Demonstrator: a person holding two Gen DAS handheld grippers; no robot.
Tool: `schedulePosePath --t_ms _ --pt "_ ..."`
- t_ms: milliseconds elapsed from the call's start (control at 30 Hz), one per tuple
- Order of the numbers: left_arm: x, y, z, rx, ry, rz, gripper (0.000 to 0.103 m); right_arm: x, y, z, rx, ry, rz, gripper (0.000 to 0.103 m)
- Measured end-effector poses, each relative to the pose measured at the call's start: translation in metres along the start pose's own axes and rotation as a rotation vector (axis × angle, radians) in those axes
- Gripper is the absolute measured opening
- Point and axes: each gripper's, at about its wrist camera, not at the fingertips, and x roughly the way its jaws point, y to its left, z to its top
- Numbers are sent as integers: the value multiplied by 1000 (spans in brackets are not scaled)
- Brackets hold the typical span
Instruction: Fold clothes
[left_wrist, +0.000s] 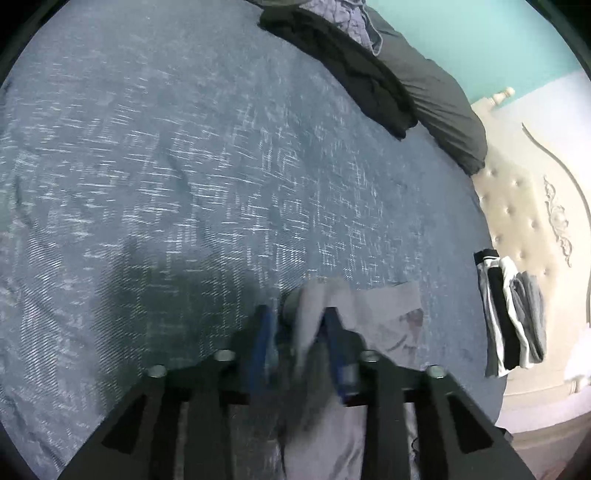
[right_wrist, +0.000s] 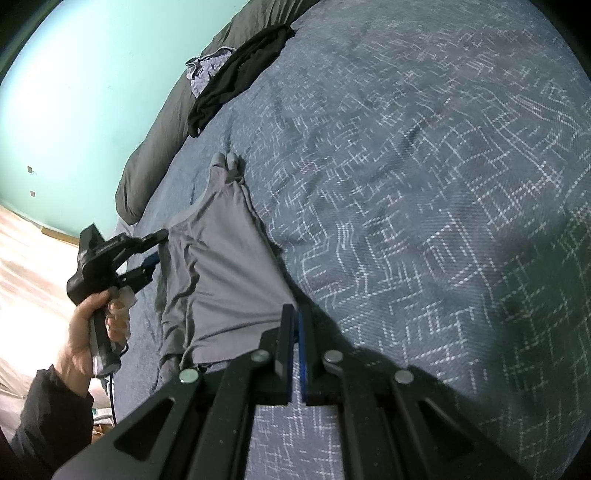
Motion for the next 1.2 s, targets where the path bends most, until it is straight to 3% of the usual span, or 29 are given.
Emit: schedulePosePath --t_ms 333,667,900,967,1067,1200 --pt "-42 5 -77 48 7 -63 40 -2 -1 2 18 -6 5 2" --pt "-31 3 -162 41 57 -134 41 -3 1 2 8 -21 -13 2" --pt "-47 3 -176 78 -2 -142 42 -1 1 3 -9 -18 -27 2" --pt "-52 0 -177 96 -23 -140 46 -1 1 4 -8 -17 -25 2" --pt "-49 -12 -176 130 -19 -143 53 -2 1 6 -13 -17 -29 2" --pt "-39 -20 -176 172 -8 -105 53 0 1 5 -18 -14 -42 2"
